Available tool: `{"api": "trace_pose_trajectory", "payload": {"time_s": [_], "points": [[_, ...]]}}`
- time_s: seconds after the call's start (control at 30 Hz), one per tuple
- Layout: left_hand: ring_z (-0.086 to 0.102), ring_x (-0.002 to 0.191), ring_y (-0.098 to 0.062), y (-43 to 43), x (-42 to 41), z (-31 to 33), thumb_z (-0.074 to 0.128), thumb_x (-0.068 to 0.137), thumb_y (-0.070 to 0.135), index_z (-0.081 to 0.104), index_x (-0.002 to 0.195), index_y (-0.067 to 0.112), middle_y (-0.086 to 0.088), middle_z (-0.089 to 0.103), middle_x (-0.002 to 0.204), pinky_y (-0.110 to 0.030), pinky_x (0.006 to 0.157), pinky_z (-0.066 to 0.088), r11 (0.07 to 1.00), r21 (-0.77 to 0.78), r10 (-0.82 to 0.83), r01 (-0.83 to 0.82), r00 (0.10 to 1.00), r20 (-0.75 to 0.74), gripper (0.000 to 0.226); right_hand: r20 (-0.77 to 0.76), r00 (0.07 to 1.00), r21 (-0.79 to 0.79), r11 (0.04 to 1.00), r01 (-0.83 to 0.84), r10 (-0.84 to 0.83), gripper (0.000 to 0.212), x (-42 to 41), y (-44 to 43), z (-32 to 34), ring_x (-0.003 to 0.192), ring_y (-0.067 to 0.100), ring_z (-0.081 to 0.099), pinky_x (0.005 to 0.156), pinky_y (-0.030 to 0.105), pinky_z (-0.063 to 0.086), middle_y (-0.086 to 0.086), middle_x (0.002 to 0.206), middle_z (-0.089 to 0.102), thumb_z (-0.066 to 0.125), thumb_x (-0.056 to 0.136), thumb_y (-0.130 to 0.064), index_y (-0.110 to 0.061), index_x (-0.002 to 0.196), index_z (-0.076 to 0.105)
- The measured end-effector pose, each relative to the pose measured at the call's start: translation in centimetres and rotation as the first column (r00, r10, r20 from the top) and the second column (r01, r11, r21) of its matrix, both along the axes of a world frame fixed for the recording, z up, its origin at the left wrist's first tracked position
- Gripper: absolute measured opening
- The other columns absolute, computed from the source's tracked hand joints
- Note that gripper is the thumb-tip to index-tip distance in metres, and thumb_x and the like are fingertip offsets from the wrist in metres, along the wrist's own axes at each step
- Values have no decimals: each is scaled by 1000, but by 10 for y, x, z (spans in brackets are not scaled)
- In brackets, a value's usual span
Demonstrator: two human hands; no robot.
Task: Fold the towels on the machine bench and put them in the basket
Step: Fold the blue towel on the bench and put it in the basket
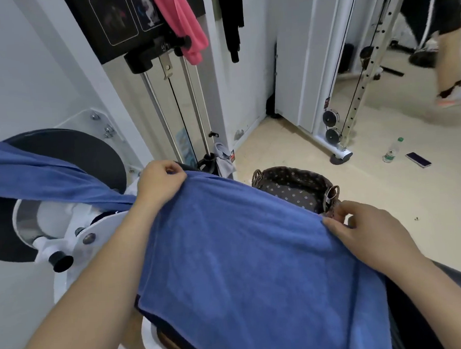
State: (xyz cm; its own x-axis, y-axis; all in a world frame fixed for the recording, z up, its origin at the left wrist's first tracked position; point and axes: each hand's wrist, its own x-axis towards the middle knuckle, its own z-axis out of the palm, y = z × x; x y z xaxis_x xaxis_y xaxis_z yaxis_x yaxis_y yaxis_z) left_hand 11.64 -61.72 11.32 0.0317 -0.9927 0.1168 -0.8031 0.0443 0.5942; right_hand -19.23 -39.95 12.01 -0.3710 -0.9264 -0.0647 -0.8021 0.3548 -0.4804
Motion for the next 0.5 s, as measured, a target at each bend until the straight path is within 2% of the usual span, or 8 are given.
{"api": "trace_pose_trajectory", "payload": {"time_s": [0.03,0.1,0.17,0.27,0.33,0.4,0.5], "points": [[60,81,-17,-6,2,5,60,81,18,67,69,25,8,66,76,-27,69,40,999,31,8,-7,1000,-18,15,0,1000,-4,1000,2,-2,28,1,0,1,67,10,55,58,29,41,-9,68,59,57,88,-48,-26,71,53],[60,83,-19,-17,3,11,60,84,17,66,71,26,9,64,75,-27,71,40,1000,1,13,-13,1000,17,17,-2,1000,4,1000,13,-13,30,2,-1,2,66,9,54,56,29,39,-8,66,58,57,88,-49,-25,70,53],[61,88,-24,-26,-3,10,56,86,14,67,86,19,5,63,82,-29,73,41,993,-117,26,-16,996,85,12,-7,999,21,999,43,-43,31,4,-1,4,67,10,55,57,29,41,-8,66,59,57,88,-49,-24,69,54],[60,93,-29,-26,-16,2,58,88,18,58,105,14,-2,62,95,-34,77,43,982,-186,44,-42,999,3,17,-31,995,15,995,100,-100,33,8,-1,3,67,12,56,58,29,43,-7,65,60,55,88,-50,-23,69,54],[60,96,-29,-10,-27,-1,59,90,24,55,114,15,-4,64,101,-35,80,41,985,-173,-18,15,1000,-15,26,-46,991,1,992,128,-127,34,11,-1,3,67,13,56,56,28,42,-8,64,60,52,88,-52,-23,70,54],[58,105,-26,20,-38,-7,57,92,21,55,120,16,-3,65,114,-32,85,40,975,-188,-122,120,993,-1,29,-46,991,-13,992,124,-125,34,12,2,5,69,15,57,57,28,42,-8,63,59,49,90,-54,-24,75,56],[51,118,-18,93,-49,-16,61,86,12,60,118,18,4,57,128,-22,95,36,928,-221,-303,300,953,21,32,-3,998,-55,996,69,-69,23,12,11,7,75,16,57,59,29,40,-12,67,59,50,91,-51,-30,94,60]]}}
